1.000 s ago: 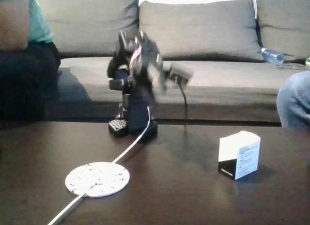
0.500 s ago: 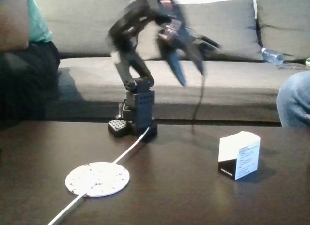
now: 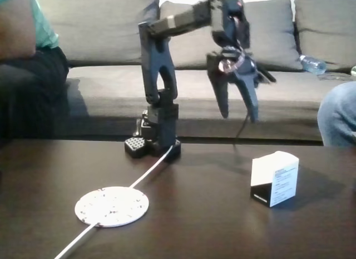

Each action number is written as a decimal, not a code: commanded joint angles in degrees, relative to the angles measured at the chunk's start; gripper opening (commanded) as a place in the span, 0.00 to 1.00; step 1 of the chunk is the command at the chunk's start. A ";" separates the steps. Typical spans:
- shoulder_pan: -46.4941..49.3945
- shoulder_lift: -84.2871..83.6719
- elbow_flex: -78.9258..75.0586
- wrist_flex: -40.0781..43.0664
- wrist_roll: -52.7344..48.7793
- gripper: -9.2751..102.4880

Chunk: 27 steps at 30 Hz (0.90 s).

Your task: Grasp a servo box and put it on the zirlivani.

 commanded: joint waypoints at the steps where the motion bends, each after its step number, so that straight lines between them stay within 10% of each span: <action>1: -0.09 -2.55 -2.81 -2.72 0.09 0.40; 27: 0.09 -24.87 -23.91 -0.26 0.00 0.40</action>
